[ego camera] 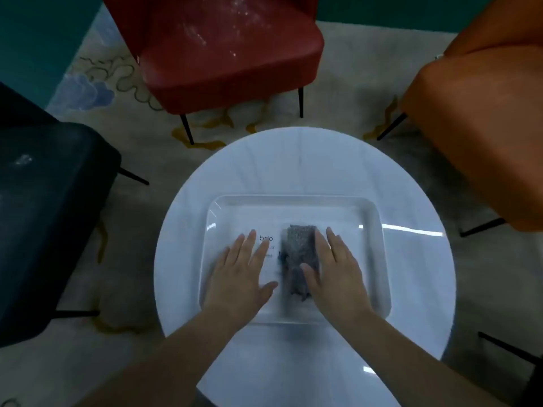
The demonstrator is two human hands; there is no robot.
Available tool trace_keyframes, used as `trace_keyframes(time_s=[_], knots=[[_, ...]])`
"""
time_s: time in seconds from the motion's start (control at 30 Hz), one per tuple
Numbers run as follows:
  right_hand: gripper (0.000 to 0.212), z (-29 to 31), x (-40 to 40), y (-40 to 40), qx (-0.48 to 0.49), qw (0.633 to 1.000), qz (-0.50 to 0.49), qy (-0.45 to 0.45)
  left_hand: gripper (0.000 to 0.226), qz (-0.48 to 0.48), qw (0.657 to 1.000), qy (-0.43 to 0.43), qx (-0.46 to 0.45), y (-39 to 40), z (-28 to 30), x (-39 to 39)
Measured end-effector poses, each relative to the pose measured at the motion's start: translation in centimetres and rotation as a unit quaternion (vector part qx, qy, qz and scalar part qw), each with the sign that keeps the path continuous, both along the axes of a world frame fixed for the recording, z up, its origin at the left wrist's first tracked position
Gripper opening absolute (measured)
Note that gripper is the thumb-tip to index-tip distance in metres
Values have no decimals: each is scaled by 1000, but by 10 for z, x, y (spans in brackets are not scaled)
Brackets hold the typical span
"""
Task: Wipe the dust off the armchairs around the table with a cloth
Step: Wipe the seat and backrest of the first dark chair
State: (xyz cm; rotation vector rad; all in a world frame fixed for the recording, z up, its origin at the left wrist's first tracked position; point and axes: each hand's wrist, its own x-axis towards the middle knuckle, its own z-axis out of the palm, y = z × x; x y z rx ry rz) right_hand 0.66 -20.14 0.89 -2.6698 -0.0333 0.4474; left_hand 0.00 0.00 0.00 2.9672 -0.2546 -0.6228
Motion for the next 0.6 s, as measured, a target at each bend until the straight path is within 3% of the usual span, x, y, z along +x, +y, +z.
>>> trace_keyframes(time_s=[0.13,0.4,0.6], knots=[[66,-13,5,12,47,997,-40,-47,83,0,1000,-27,5,-3,-23,3],[65,-32,8,34,29,989,-97,-107,81,-4,997,-72,-36,5,-38,3],[70,-35,17,34,32,994,-97,-40,82,-5,998,-51,-44,7,-36,5]])
